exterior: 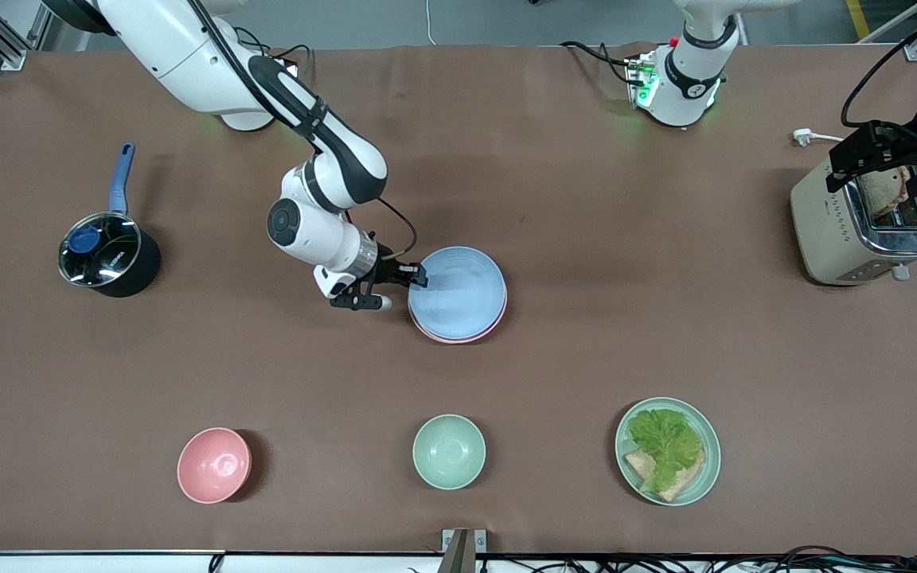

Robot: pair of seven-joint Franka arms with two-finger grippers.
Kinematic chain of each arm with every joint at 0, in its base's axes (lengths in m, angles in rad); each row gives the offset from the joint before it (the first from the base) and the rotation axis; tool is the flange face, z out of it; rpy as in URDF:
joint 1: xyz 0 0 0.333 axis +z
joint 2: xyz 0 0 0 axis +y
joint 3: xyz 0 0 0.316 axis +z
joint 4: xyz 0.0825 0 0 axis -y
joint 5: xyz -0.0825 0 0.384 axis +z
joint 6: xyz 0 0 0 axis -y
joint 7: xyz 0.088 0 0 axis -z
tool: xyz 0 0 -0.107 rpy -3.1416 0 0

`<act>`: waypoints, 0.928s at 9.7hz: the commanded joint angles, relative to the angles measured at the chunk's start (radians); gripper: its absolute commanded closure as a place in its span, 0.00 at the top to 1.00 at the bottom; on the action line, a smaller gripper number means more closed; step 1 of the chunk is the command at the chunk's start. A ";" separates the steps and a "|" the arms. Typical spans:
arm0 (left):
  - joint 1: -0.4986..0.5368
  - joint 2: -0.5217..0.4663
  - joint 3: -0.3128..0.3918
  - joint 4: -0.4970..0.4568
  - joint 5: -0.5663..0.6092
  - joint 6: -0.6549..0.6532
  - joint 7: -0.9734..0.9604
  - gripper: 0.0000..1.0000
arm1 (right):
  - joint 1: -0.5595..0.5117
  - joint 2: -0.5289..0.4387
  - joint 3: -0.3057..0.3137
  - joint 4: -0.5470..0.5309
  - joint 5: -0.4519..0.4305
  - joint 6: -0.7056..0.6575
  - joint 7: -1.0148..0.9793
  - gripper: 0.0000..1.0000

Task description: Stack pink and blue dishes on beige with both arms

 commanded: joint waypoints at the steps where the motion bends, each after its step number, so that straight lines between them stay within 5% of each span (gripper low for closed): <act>1: -0.006 -0.007 0.007 -0.042 0.001 0.008 0.014 1.00 | -0.021 -0.080 0.009 -0.013 -0.011 -0.018 0.003 1.00; 3: -0.003 -0.005 0.007 -0.039 -0.008 0.008 0.006 1.00 | -0.065 -0.181 -0.005 -0.013 -0.046 -0.122 0.000 1.00; 5: -0.003 -0.005 0.007 -0.038 -0.011 0.008 0.000 1.00 | -0.131 -0.293 -0.041 0.040 -0.235 -0.391 0.007 1.00; 7: -0.003 -0.009 0.006 -0.041 -0.007 0.006 -0.003 1.00 | -0.133 -0.428 -0.152 0.079 -0.350 -0.591 0.009 1.00; 9: -0.001 -0.007 0.009 -0.036 -0.004 0.008 -0.003 1.00 | -0.133 -0.547 -0.273 0.082 -0.426 -0.652 -0.003 1.00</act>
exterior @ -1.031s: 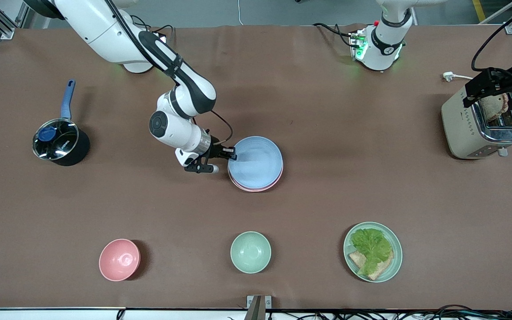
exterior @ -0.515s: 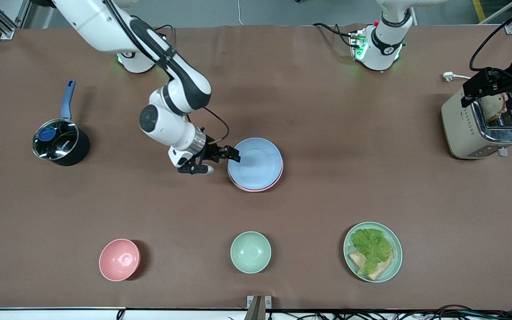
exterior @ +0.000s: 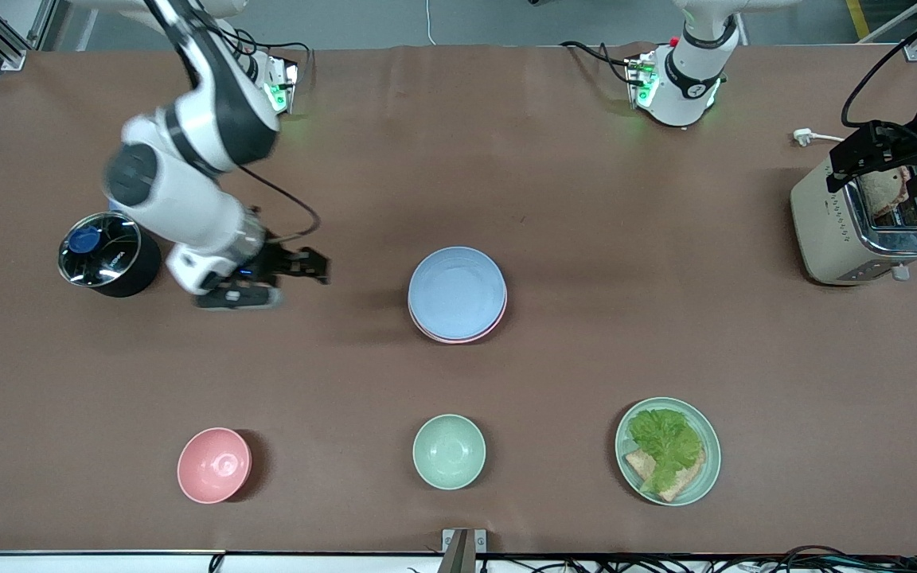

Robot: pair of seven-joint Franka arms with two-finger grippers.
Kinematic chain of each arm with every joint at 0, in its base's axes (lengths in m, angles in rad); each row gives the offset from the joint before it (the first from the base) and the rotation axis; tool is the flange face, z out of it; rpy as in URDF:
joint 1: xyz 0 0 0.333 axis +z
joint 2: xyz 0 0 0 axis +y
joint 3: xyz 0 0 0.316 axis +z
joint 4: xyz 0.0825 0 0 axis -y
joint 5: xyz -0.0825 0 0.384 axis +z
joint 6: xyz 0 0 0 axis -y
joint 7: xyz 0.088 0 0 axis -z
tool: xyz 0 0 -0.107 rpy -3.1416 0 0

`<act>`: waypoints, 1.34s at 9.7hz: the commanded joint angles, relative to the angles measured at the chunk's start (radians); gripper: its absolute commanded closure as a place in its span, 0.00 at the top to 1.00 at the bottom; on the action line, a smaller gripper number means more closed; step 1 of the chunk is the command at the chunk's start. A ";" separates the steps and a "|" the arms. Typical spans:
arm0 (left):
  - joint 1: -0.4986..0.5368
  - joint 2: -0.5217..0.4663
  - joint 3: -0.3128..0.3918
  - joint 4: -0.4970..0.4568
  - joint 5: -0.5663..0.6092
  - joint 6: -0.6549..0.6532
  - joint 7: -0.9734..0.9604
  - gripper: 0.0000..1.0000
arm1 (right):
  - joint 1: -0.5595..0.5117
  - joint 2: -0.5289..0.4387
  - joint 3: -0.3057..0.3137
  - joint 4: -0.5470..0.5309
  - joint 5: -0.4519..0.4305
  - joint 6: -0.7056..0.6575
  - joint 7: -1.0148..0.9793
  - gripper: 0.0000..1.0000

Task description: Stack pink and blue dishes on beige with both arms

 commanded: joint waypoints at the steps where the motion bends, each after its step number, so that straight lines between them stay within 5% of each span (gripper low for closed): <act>1: -0.004 -0.005 0.007 -0.034 -0.004 0.007 -0.002 1.00 | 0.006 -0.114 -0.110 -0.017 -0.087 -0.029 -0.056 1.00; 3: -0.002 -0.006 0.007 -0.034 -0.002 0.007 -0.002 1.00 | 0.006 -0.133 -0.219 0.175 -0.093 -0.264 -0.206 1.00; 5: -0.005 -0.005 0.004 -0.037 -0.002 0.007 -0.002 1.00 | 0.000 -0.131 -0.238 0.367 -0.095 -0.507 -0.209 1.00; 9: -0.013 0.003 -0.026 -0.048 -0.004 0.009 -0.009 1.00 | 0.003 -0.129 -0.331 0.486 -0.087 -0.647 -0.238 1.00; 13: -0.007 0.000 -0.038 -0.053 -0.007 0.007 -0.058 1.00 | -0.011 -0.113 -0.334 0.474 -0.123 -0.641 -0.225 1.00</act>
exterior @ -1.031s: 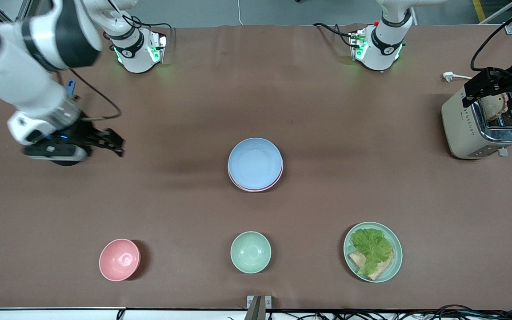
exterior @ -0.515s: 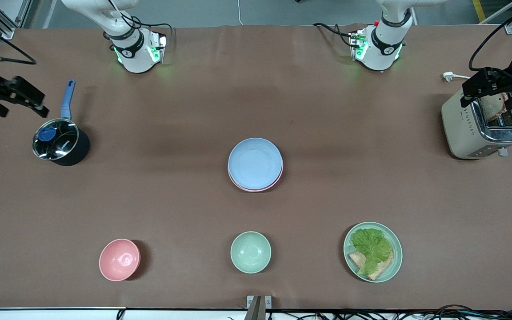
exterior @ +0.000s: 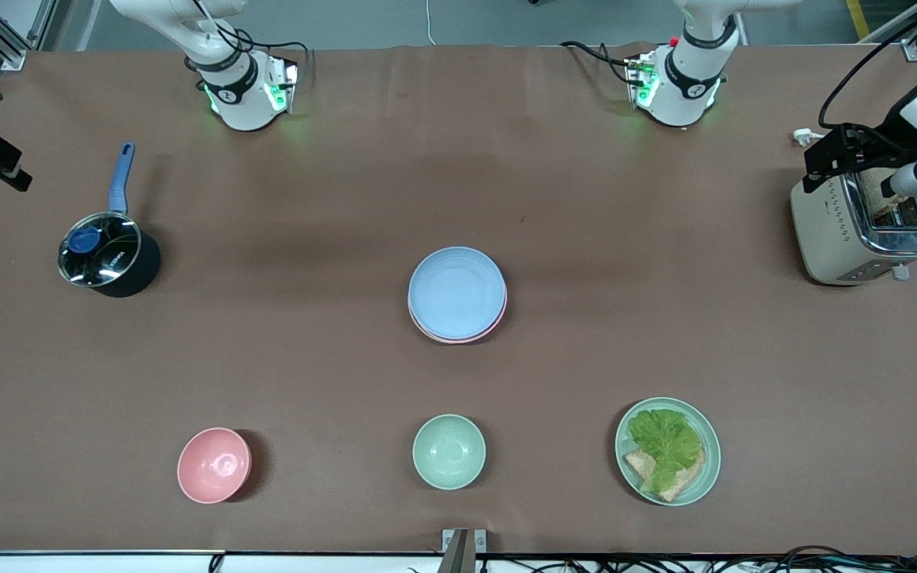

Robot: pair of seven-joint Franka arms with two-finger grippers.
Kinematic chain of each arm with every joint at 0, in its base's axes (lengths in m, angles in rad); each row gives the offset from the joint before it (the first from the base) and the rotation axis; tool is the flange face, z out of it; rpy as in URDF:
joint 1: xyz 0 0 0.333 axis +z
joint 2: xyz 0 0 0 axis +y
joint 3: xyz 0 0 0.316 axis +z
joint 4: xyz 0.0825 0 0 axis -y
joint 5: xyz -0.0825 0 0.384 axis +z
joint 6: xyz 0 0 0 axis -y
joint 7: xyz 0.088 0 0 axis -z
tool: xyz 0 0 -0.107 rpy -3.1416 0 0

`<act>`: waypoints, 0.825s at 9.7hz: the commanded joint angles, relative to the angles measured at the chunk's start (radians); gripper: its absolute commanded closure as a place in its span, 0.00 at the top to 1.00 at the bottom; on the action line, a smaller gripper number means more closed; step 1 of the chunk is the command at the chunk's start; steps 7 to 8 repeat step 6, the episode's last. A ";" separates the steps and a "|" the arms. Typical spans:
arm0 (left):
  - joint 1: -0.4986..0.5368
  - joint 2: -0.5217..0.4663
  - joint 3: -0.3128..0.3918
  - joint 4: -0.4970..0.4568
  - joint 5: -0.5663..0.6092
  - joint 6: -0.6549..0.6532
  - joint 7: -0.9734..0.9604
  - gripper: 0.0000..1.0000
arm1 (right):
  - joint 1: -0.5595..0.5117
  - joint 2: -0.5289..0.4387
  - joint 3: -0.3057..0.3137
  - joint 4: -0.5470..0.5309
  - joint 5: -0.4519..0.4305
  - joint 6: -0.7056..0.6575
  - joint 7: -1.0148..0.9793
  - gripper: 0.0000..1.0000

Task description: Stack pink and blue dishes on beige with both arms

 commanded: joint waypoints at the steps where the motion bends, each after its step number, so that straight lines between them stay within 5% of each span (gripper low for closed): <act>1: 0.005 0.001 -0.006 -0.031 0.000 0.006 -0.013 1.00 | -0.016 0.010 0.001 0.008 0.027 -0.002 0.005 1.00; 8: 0.011 0.005 -0.003 -0.015 0.001 0.002 0.003 1.00 | -0.039 0.013 -0.014 0.001 0.036 -0.007 -0.001 1.00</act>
